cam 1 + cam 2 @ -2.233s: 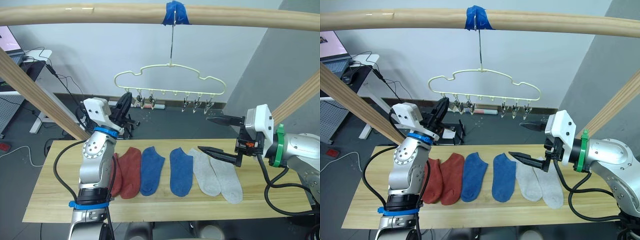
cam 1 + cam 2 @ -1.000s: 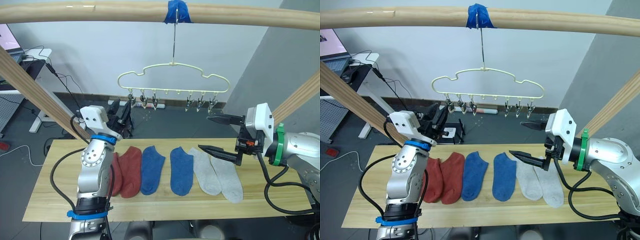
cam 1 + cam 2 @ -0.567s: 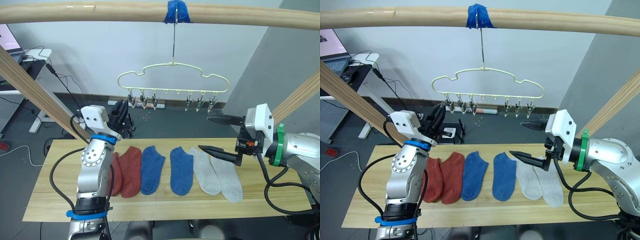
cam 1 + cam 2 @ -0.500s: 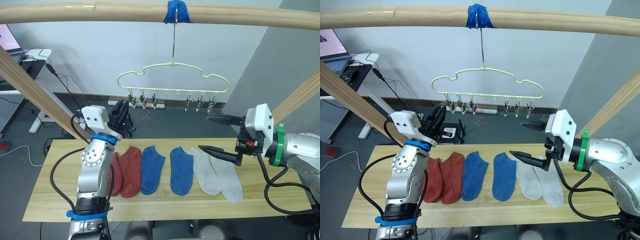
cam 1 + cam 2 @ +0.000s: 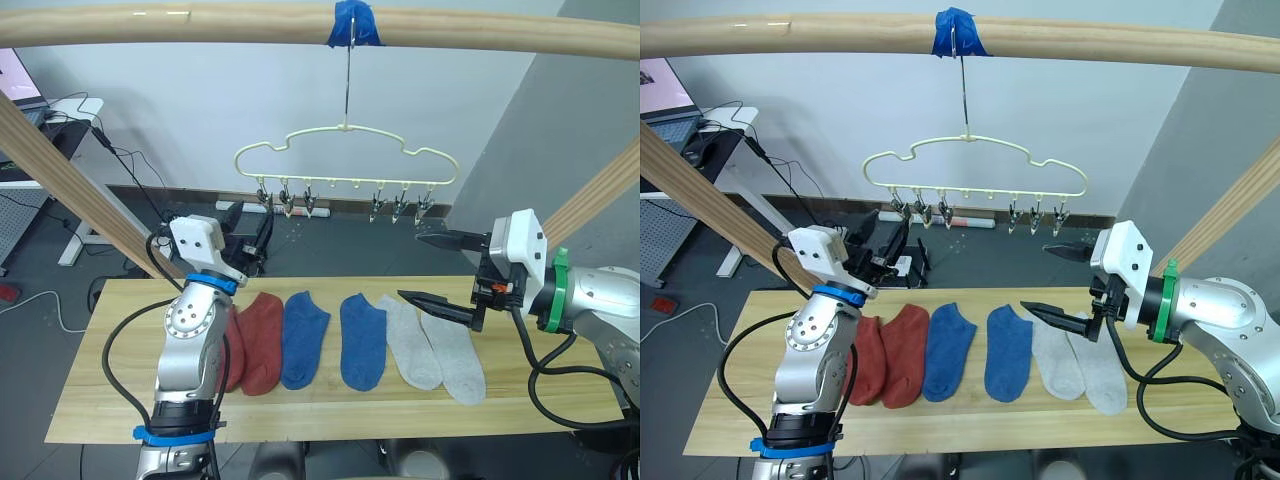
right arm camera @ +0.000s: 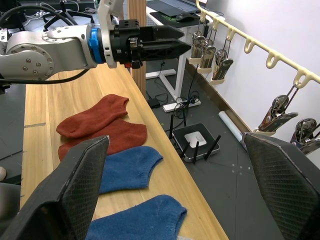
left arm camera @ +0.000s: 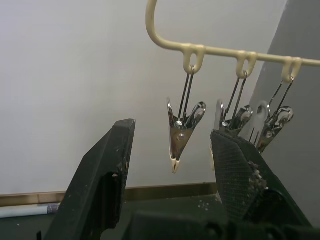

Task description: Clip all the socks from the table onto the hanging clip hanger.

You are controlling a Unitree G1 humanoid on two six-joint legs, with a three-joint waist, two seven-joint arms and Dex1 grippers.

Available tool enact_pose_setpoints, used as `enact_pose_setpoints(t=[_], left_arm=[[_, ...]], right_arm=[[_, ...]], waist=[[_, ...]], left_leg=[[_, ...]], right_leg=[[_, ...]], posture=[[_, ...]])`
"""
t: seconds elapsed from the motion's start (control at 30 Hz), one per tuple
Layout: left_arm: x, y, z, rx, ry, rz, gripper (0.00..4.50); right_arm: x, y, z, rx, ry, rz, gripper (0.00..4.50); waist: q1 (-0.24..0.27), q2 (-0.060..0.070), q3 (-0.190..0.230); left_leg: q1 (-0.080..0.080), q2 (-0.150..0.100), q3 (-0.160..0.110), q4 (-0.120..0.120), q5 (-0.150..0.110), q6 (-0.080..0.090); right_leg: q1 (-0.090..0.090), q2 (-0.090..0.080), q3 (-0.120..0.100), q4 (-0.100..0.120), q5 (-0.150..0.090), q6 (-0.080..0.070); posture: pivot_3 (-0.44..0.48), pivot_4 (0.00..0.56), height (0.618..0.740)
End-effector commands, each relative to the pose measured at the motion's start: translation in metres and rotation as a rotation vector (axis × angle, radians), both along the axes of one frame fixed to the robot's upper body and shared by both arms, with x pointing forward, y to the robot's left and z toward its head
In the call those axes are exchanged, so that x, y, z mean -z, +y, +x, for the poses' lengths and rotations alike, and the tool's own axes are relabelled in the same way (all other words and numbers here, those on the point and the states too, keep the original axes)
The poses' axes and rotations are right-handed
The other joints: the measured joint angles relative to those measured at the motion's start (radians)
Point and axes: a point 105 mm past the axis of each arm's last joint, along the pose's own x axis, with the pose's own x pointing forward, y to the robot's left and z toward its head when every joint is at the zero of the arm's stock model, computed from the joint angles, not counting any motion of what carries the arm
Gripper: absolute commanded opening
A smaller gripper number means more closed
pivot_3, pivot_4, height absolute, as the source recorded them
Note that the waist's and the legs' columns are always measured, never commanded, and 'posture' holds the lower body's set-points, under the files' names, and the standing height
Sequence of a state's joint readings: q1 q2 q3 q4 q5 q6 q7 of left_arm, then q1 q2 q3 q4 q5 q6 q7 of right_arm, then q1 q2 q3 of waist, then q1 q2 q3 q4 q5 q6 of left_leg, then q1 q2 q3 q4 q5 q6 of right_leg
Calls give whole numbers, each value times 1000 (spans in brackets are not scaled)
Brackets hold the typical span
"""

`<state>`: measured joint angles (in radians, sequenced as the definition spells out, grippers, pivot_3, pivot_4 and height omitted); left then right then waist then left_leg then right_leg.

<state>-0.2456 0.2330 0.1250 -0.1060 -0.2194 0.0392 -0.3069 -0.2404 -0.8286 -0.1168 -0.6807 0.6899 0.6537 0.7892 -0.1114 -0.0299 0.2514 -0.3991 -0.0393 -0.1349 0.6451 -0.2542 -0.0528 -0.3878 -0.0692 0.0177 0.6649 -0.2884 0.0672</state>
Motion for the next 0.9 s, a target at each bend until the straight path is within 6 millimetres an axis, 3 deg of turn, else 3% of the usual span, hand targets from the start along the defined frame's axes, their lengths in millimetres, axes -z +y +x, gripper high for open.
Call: enact_pose_setpoints(t=[0.03,0.4,0.83,0.9], left_arm=[[-14,1,3,-10,-43,6,2675],[-20,1,13,-14,-53,0,2675],[-26,-3,17,4,-65,-3,2675],[-26,-3,17,6,-67,-3,2281]], right_arm=[[-6,3,-5,-29,-32,9,4500],[-16,20,-8,-117,-22,64,4500],[-15,23,-6,-115,-25,62,4500],[-15,22,-6,-113,-24,62,4500]], waist=[[0,0,0],[-3,0,0],[-3,0,0],[-3,0,0]], left_leg=[[0,0,0,0,0,0],[0,0,0,0,0,0],[0,0,0,0,0,0],[0,0,0,0,0,0]], right_leg=[[0,0,0,0,0,0],[0,0,0,0,0,0],[0,0,0,0,0,0],[0,0,0,0,0,0]], posture=[[-278,238,740],[-289,242,740],[-289,245,740],[-289,245,740]])
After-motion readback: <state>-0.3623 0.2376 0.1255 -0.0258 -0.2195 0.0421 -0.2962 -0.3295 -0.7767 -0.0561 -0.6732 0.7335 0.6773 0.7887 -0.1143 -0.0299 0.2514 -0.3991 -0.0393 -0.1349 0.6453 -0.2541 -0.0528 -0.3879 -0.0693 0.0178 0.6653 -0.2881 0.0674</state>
